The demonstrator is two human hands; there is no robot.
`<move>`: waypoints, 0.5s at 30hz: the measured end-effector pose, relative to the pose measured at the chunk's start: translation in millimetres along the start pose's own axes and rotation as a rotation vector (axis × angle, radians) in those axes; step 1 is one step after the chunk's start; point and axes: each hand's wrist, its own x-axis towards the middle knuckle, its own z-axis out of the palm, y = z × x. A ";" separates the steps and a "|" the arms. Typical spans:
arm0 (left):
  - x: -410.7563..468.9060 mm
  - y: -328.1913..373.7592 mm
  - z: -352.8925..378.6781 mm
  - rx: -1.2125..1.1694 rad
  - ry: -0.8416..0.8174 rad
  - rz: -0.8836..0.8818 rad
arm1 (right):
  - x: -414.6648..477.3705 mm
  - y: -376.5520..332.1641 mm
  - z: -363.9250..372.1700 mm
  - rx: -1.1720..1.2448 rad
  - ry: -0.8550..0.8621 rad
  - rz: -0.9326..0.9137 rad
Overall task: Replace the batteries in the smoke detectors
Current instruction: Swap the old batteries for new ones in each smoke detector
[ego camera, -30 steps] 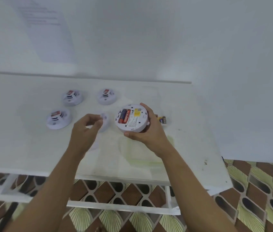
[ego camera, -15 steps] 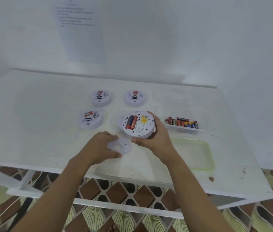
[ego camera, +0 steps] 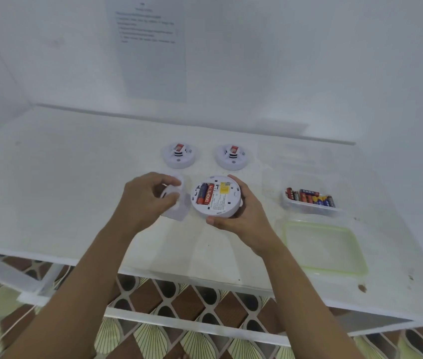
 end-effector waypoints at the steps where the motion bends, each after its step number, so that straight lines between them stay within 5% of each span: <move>1: 3.2 -1.1 -0.7 -0.010 0.000 0.007 | 1.6 0.3 2.2 0.001 0.003 -0.002; 8: 17.2 -26.5 0.9 -0.286 0.132 -0.129 | 8.9 1.9 10.7 0.018 0.016 0.004; 15: 17.1 -11.5 0.3 -0.884 0.121 -0.320 | 15.9 2.5 15.9 -0.001 -0.010 0.023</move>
